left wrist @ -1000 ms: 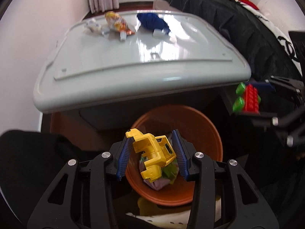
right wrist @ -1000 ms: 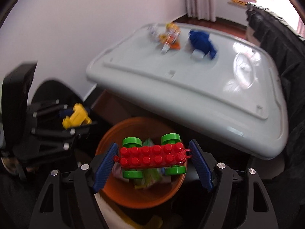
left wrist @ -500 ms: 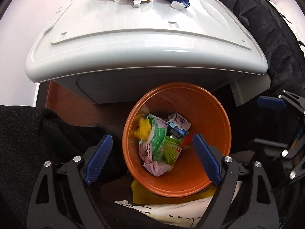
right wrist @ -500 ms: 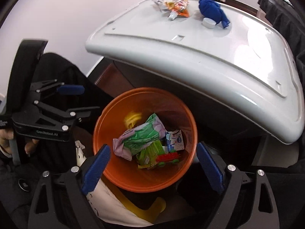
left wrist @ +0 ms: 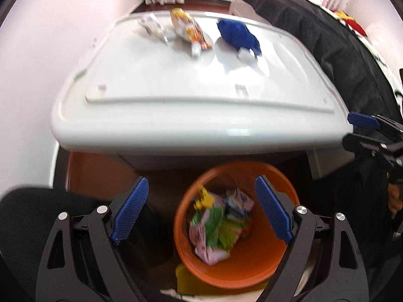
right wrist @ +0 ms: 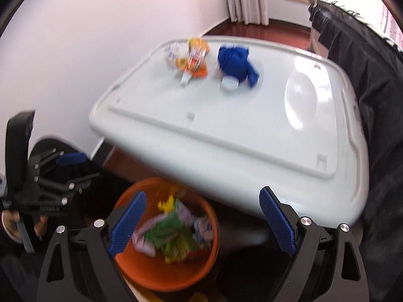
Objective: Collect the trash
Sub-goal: 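Move the right gripper to the blue cloth and grasp it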
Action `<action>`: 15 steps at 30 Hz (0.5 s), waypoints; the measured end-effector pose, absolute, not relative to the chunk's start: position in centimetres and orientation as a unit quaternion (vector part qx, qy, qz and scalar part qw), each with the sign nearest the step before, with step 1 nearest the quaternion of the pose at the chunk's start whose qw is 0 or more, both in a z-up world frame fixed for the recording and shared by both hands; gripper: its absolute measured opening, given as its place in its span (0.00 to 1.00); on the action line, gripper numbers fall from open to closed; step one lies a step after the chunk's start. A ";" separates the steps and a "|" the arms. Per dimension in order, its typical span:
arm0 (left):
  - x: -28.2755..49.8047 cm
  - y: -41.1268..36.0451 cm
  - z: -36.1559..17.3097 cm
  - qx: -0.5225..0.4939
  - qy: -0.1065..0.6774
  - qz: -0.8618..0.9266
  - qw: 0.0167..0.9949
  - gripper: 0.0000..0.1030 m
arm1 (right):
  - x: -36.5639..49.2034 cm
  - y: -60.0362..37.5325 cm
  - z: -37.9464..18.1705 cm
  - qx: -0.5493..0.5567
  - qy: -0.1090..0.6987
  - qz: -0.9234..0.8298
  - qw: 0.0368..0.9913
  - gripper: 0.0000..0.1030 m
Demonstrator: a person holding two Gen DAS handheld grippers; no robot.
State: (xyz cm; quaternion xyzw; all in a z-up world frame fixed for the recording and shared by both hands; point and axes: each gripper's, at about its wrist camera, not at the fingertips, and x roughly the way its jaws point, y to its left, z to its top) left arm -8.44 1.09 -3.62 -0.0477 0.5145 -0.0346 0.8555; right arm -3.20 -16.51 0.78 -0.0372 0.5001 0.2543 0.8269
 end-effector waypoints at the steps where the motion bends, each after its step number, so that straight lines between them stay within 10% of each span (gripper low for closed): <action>1: -8.0 1.1 -3.4 -0.046 0.508 -0.032 0.859 0.82 | -2.4 -16.3 1.0 -0.032 0.495 0.253 0.831 0.87; 15: -0.2 1.0 -4.6 -0.035 0.491 -0.010 0.870 0.82 | 12.0 -11.6 0.0 0.001 0.474 0.224 0.851 0.87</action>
